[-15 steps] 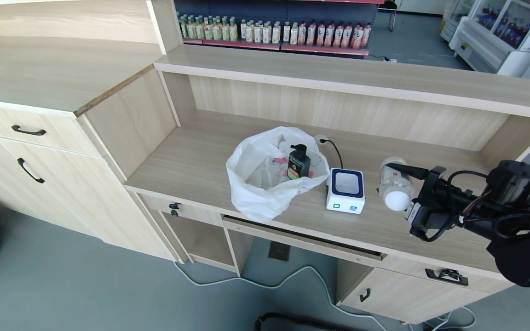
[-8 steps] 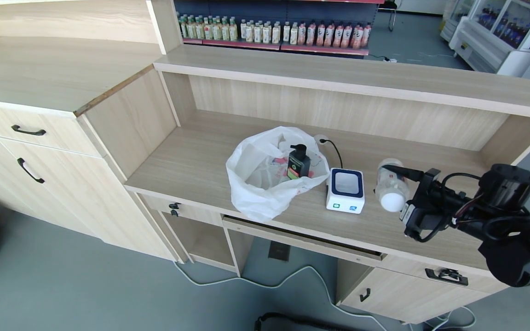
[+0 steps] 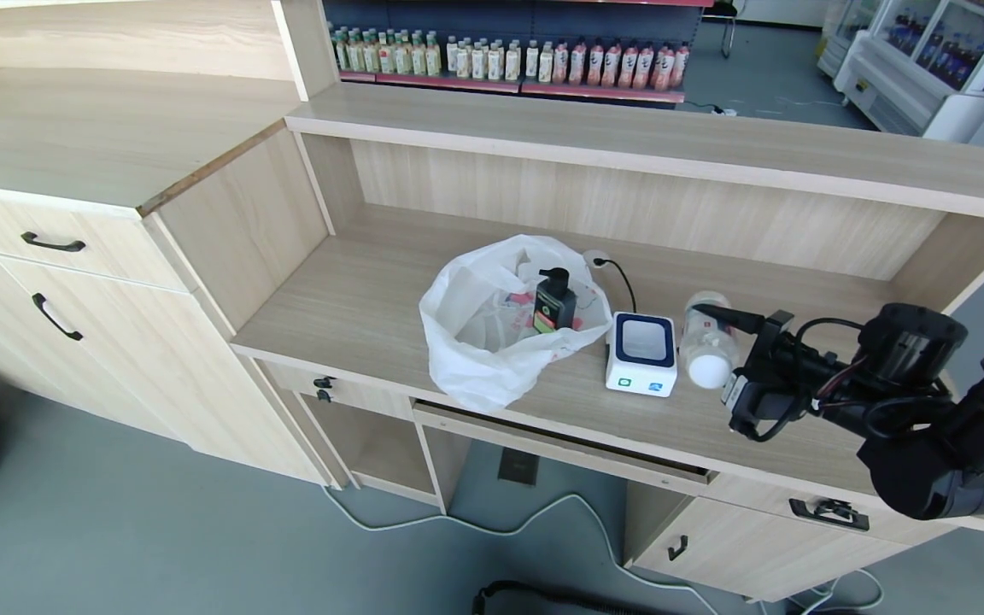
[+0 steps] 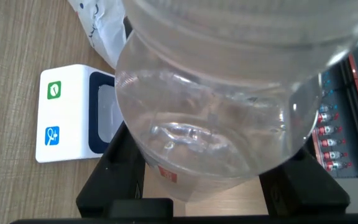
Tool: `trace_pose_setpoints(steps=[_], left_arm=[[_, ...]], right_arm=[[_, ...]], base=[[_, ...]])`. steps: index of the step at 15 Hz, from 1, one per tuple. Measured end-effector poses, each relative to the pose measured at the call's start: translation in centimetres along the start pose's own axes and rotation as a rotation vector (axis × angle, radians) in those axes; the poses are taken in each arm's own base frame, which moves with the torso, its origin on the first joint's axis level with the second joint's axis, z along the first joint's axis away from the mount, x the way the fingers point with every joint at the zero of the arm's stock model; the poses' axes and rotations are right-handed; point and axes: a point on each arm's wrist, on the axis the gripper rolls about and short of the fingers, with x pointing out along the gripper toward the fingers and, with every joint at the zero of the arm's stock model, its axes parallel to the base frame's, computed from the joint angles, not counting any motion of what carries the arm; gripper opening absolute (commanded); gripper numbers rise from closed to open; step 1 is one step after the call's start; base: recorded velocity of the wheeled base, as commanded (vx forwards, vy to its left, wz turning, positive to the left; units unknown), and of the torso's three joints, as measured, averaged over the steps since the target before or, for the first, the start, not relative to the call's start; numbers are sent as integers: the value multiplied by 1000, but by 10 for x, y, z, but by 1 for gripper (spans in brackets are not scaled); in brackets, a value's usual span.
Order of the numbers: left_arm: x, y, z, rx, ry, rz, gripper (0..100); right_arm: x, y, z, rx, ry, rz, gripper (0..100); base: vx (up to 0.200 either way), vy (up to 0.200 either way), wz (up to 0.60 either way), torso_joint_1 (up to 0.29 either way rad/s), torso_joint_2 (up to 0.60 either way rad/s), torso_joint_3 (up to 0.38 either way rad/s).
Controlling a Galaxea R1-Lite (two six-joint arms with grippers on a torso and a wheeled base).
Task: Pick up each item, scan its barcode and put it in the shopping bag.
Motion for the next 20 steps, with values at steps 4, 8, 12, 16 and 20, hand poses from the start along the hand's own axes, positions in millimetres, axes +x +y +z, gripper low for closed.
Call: trace_pose_setpoints(steps=[4,8,12,16,20], left_arm=[[0,0,0,0,0,0,100],[0,0,0,0,0,0,100],[0,0,0,0,0,0,100],[0,0,0,0,0,0,100],[0,0,0,0,0,0,100]], right_arm=[[9,4,-2,3,-15,-16,0],[14,10,-2,14,-28,-27,0],[17,15,-4,18,-30,-24,0],[26,17,-3,64,-50,-37,0],[35,20,-6,67,-63,-48,0]], base=[[0,0,0,0,0,0],[0,0,0,0,0,0],[0,0,0,0,0,0],[0,0,0,0,0,0],[0,0,0,0,0,0]])
